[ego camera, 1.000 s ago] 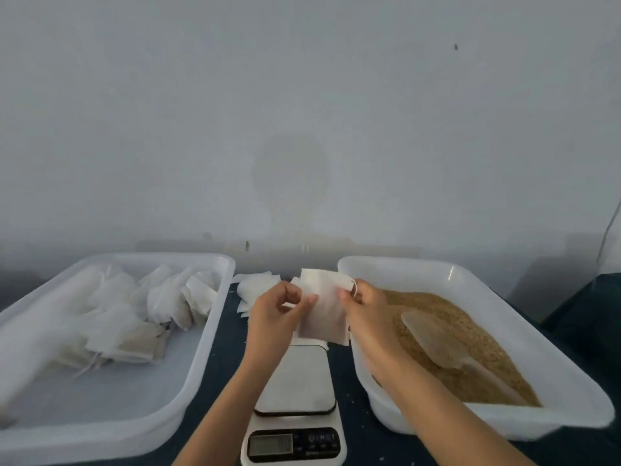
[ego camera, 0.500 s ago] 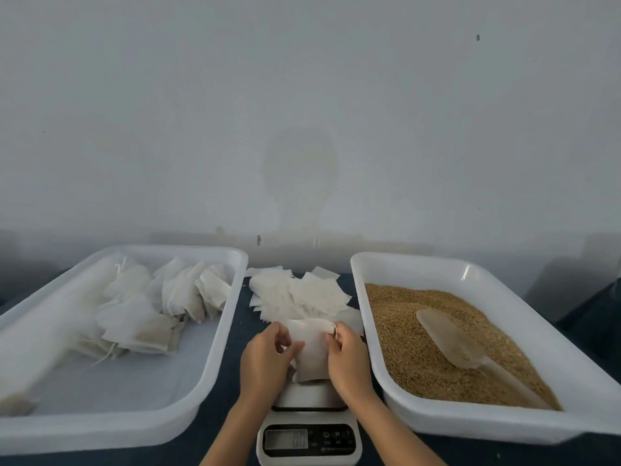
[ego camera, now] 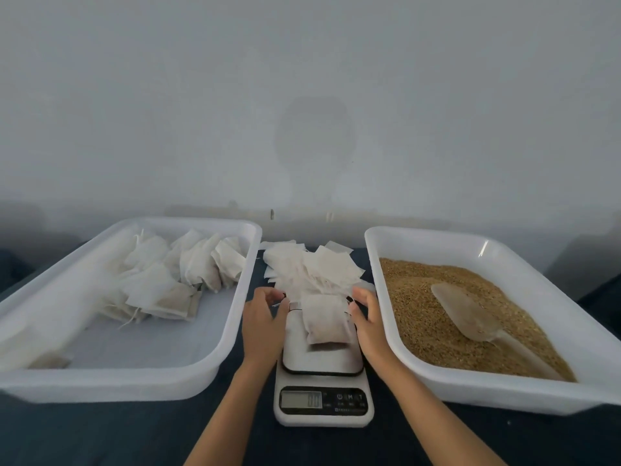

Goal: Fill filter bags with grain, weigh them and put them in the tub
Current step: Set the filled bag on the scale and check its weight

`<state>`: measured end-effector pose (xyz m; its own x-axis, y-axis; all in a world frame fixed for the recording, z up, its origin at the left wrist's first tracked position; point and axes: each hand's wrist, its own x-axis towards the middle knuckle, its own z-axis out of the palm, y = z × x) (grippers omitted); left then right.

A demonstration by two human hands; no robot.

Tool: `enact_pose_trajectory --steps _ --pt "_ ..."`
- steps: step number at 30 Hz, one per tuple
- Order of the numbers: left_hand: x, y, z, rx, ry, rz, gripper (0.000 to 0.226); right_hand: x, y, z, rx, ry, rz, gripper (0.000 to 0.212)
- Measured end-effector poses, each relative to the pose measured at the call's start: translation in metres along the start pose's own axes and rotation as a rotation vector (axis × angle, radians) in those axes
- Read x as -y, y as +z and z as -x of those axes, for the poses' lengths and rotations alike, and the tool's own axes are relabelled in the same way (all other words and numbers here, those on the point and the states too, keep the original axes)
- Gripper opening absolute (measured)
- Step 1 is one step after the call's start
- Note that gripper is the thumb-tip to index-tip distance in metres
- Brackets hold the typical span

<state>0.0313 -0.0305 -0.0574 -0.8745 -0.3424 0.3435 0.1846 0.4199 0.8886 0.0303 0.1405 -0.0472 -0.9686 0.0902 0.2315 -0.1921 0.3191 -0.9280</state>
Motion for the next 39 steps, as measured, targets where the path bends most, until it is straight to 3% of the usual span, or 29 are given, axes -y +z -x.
enact_pose_trajectory --steps 14,18,22,26,29,33,39 --pt "0.001 -0.003 -0.004 0.057 0.01 -0.01 0.012 -0.007 0.007 -0.01 -0.063 0.046 -0.058 0.023" --pt "0.001 0.001 -0.009 0.139 -0.029 -0.045 0.011 -0.008 0.011 -0.015 -0.043 0.075 -0.023 0.025" --pt "-0.006 0.01 -0.017 0.352 -0.145 -0.115 0.045 -0.006 0.018 -0.02 0.012 0.105 0.103 0.028" --pt "-0.02 0.014 -0.021 0.463 -0.095 -0.272 0.071 0.006 0.025 -0.017 -0.022 0.039 0.087 0.03" --pt "-0.036 0.011 -0.023 0.396 -0.05 -0.348 0.065 0.023 0.029 -0.015 -0.049 -0.062 0.014 0.03" --pt "-0.062 -0.015 -0.028 0.201 0.071 -0.351 0.022 0.059 0.04 -0.014 -0.048 -0.22 -0.086 0.024" --pt "-0.08 -0.099 -0.053 0.011 0.117 -0.458 0.027 0.124 0.098 -0.014 0.084 -0.321 -0.201 0.018"
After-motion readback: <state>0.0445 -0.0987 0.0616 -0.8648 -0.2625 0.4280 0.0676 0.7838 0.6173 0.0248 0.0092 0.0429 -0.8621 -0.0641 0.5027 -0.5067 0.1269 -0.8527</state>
